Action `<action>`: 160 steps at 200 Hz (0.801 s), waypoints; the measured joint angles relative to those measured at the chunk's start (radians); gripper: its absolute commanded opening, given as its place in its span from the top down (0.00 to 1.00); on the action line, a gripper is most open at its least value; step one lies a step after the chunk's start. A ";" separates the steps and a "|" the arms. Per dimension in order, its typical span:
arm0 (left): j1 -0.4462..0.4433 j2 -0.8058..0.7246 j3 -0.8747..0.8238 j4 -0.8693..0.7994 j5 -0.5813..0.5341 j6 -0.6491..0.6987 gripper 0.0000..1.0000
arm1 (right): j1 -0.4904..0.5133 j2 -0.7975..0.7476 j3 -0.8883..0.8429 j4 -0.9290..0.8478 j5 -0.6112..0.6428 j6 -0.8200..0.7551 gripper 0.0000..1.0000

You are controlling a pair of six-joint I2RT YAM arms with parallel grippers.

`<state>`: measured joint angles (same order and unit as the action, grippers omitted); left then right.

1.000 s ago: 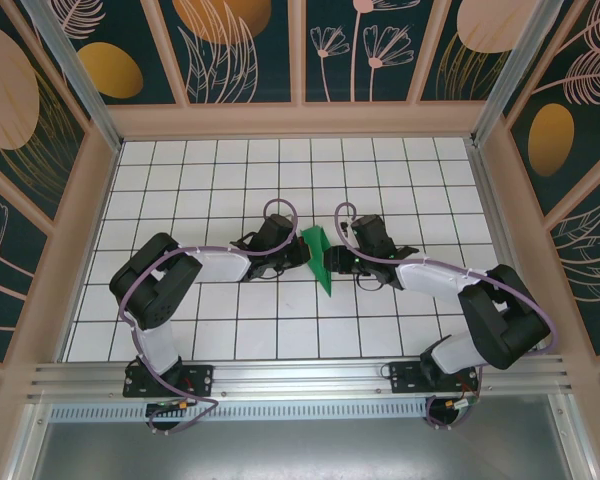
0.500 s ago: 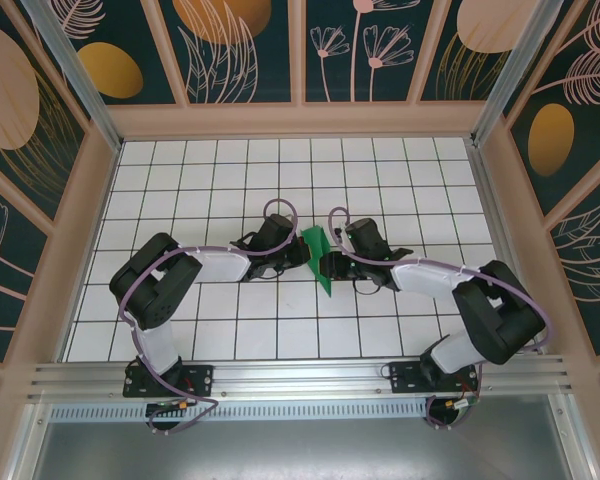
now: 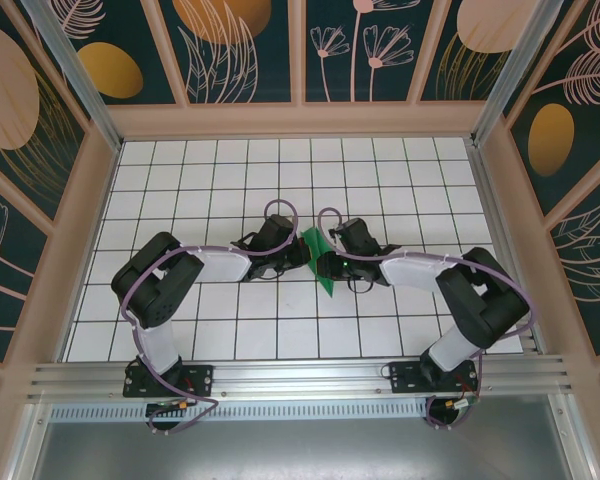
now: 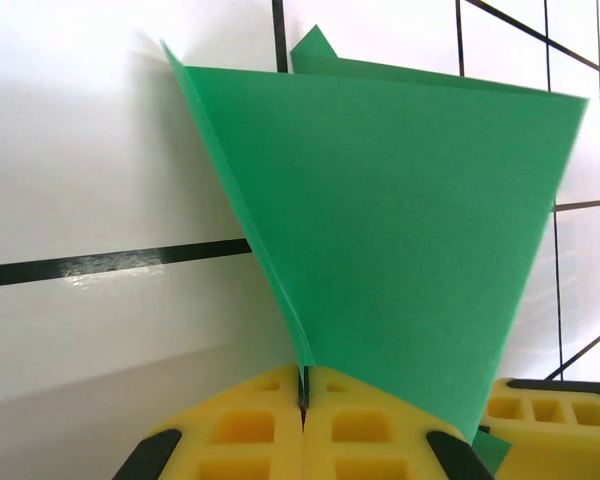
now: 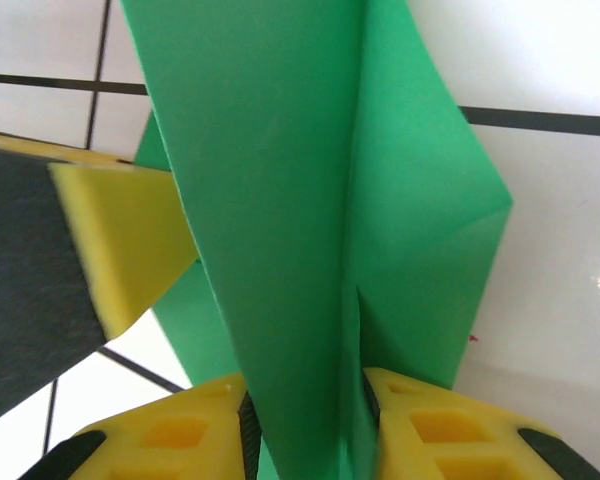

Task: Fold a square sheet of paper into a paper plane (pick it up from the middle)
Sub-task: Move a paper plane to the center of the table.

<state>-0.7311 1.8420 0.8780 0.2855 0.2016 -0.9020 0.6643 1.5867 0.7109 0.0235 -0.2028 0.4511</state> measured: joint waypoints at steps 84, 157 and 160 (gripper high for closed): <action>0.000 0.000 0.000 0.001 -0.001 0.000 0.90 | 0.018 0.040 0.025 -0.024 0.063 0.007 0.74; 0.006 -0.135 0.001 -0.139 -0.167 -0.027 0.43 | 0.033 0.049 0.065 -0.098 0.208 0.026 0.86; 0.008 -0.146 0.001 -0.146 -0.179 -0.029 0.42 | 0.034 0.049 0.068 -0.103 0.215 0.026 0.86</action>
<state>-0.7235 1.6962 0.8791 0.1394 0.0227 -0.9314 0.6979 1.6356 0.7788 -0.0799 0.0120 0.4774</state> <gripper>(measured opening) 0.544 0.135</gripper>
